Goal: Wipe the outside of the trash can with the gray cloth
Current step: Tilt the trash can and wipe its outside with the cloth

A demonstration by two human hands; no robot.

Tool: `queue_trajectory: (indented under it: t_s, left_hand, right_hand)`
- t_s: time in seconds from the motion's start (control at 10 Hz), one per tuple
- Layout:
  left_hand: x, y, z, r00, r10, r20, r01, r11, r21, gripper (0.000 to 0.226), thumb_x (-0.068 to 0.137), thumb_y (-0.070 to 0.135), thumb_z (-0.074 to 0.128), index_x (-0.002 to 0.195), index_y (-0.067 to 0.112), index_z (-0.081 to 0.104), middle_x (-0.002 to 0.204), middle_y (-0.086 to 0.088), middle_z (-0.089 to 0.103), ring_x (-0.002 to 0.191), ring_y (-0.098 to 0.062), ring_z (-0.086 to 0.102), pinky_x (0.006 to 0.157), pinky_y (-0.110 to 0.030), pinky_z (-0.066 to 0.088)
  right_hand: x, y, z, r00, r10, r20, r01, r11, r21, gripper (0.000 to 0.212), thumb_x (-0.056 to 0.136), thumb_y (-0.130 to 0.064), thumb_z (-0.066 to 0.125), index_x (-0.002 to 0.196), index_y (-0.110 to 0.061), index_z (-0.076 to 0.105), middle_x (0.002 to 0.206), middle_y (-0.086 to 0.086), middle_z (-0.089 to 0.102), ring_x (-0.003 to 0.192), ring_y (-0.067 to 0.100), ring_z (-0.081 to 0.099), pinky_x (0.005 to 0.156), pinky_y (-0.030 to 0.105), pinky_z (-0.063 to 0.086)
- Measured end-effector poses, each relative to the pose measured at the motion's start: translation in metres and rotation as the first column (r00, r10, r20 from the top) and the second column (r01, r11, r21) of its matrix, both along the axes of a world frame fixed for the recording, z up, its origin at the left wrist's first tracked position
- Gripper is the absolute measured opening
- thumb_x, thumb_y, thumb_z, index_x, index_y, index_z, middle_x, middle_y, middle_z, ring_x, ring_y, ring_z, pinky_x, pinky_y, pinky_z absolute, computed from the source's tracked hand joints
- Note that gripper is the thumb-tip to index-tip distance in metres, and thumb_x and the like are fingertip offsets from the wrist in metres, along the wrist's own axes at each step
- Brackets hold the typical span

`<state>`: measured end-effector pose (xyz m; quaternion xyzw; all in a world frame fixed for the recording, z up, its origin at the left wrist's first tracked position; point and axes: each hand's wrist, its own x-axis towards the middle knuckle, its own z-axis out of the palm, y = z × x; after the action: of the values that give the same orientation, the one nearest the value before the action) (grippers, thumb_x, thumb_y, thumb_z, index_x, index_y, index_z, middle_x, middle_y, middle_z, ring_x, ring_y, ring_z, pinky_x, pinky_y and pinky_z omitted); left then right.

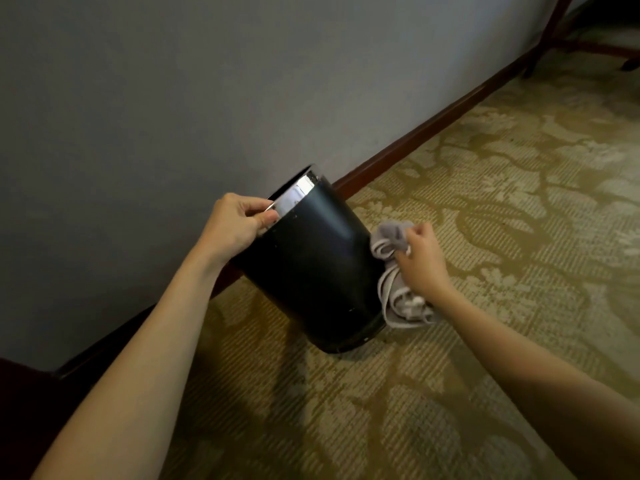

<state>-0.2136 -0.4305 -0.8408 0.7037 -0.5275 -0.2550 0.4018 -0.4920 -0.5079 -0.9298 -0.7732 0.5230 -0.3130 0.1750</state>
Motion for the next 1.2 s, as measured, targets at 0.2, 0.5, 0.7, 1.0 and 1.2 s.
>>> queue_trajectory:
  t_s: [0.2,0.5,0.7,1.0,1.2]
  left_hand:
    - [-0.002,-0.003,-0.002,0.999,0.034,0.024,-0.035,0.999,0.011,0.016,0.089,0.015,0.066,0.098,0.021,0.077,0.08,0.011,0.074,0.077,-0.003,0.069,0.074,-0.025,0.052]
    - [0.013,-0.002,-0.007,0.998,0.057,0.0,-0.057,0.998,0.025,0.03,0.085,0.018,0.066,0.075,0.045,0.075,0.075,0.014,0.075,0.077,-0.009,0.069,0.087,-0.04,0.054]
    - [0.022,0.001,-0.011,0.994,0.073,-0.084,-0.07,0.997,0.044,0.022,0.084,0.025,0.063,0.086,0.041,0.077,0.081,0.01,0.077,0.082,-0.015,0.072,0.084,-0.043,0.056]
    - [0.036,0.009,-0.015,0.994,0.092,-0.059,-0.091,0.996,0.021,0.029,0.089,0.022,0.065,0.081,0.048,0.075,0.08,0.019,0.075,0.085,-0.01,0.07,0.077,-0.032,0.052]
    - [0.035,0.005,-0.019,0.998,0.041,-0.039,-0.04,0.999,0.015,0.029,0.091,0.019,0.062,0.082,0.043,0.076,0.08,0.013,0.076,0.082,-0.014,0.071,0.077,-0.032,0.051]
  right_hand:
    - [0.015,0.029,-0.008,0.998,0.061,-0.028,-0.066,0.982,-0.177,0.021,0.077,-0.003,0.06,0.099,-0.003,0.059,0.101,0.012,0.048,0.088,0.029,0.051,0.072,0.041,0.048]
    - [0.034,0.109,-0.042,0.618,0.758,-0.209,-0.759,0.645,0.094,0.011,0.079,-0.004,0.065,0.085,0.004,0.062,0.073,0.027,0.06,0.058,0.019,0.04,0.079,0.021,0.0]
    - [0.014,0.053,0.014,0.53,0.837,0.136,-0.847,0.513,0.141,0.047,0.097,-0.026,0.036,0.09,0.017,0.055,0.08,0.029,0.059,0.067,0.019,0.052,0.056,0.02,0.013]
    - [-0.001,0.032,-0.006,0.79,0.252,-0.559,-0.39,0.91,-0.141,0.05,0.082,-0.021,0.021,0.098,-0.01,0.067,0.101,0.011,0.056,0.091,0.031,0.051,0.071,0.036,0.039]
    - [0.042,0.081,0.018,0.21,0.817,0.538,-0.964,0.081,0.255,0.031,0.076,-0.004,0.045,0.09,0.023,0.051,0.085,0.037,0.056,0.076,0.047,0.057,0.068,0.057,0.044]
